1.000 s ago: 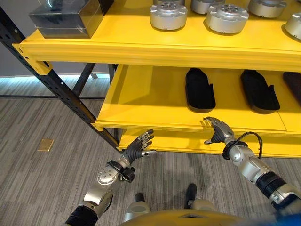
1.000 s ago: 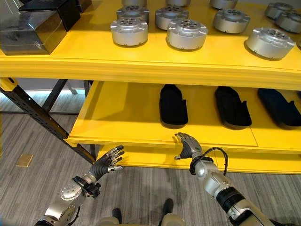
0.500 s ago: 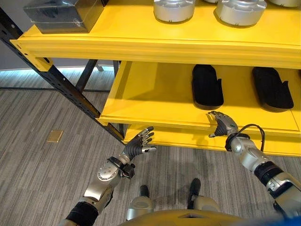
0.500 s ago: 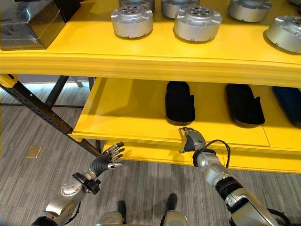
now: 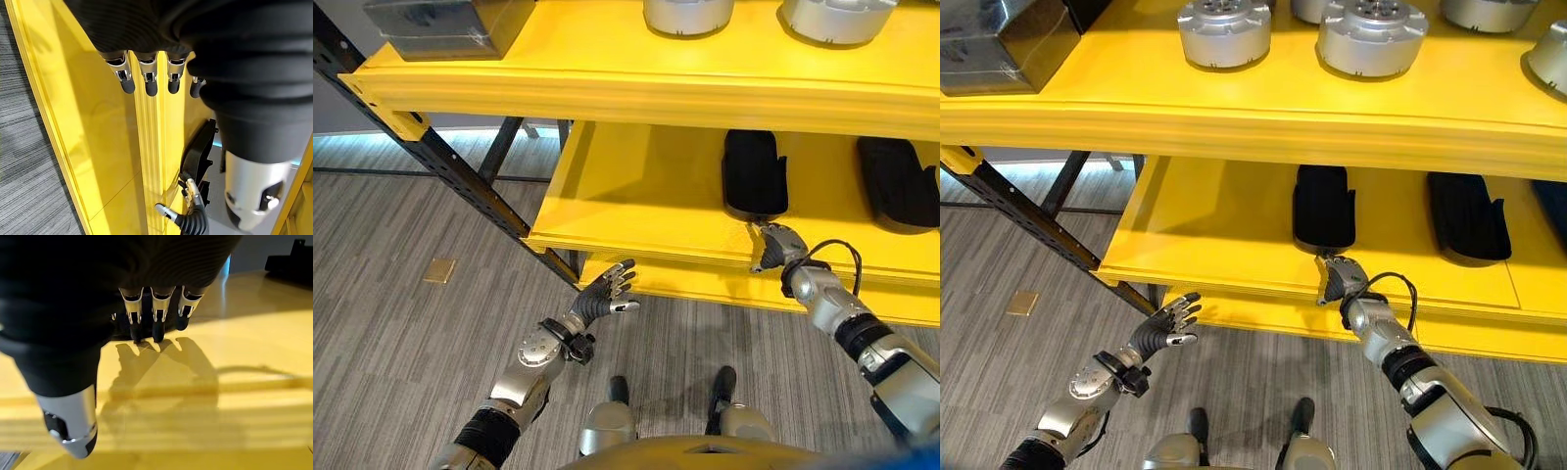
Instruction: Move parts from the plastic box to the shelf.
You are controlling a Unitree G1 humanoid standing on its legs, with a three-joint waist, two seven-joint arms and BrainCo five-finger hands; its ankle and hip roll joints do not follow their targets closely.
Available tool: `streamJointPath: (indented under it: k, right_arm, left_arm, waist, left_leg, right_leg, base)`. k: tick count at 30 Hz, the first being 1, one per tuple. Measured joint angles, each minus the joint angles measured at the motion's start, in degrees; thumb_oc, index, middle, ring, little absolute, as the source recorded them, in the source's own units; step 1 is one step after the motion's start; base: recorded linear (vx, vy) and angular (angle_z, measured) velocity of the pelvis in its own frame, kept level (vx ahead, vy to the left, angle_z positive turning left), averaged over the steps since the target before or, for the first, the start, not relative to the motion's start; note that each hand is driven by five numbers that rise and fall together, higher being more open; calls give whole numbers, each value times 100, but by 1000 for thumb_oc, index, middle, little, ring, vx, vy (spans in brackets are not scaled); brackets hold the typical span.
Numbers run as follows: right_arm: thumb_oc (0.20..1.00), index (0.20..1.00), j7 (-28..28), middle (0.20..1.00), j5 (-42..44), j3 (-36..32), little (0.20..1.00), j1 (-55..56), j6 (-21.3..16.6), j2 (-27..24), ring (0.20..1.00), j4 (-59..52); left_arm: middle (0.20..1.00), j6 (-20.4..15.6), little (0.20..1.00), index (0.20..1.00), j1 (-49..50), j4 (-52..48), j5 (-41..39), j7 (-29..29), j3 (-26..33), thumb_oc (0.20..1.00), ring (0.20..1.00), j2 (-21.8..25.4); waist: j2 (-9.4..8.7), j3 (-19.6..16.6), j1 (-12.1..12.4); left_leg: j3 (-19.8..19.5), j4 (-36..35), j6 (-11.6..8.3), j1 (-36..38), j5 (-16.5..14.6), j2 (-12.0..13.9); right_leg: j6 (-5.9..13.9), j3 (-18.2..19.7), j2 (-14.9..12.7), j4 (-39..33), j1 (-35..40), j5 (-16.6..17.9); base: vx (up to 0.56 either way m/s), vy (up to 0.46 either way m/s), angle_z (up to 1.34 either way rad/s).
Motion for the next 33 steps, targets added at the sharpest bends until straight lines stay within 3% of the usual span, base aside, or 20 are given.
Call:
streamJointPath:
  k: [25, 33]
  right_arm:
    - [1000, 1000, 66, 1000, 11, 12, 1000, -386, 53, 82, 1000, 332]
    - [1000, 1000, 216, 1000, 324, -310, 1000, 1033, 141, 28, 1000, -1400]
  left_arm:
    - [1000, -82, 1000, 1000, -59, 49, -3, 0, -66, 1000, 1000, -2]
    - [1000, -211, 1000, 1000, 173, 40, 1, 14, -2, 1000, 1000, -47]
  waist:
    - [65, 48, -5]
    - [-12, 57, -244]
  left_leg:
    - [-6, 5, -4, 8, 2, -11]
    - [55, -39, -4, -4, 2, -12]
  right_leg:
    - [-26, -2, 1, 1, 11, 13]
    - [-19, 107, 21, 12, -91, 19]
  base:
    - [-4, 9, 0]
    - [-49, 51, -6]
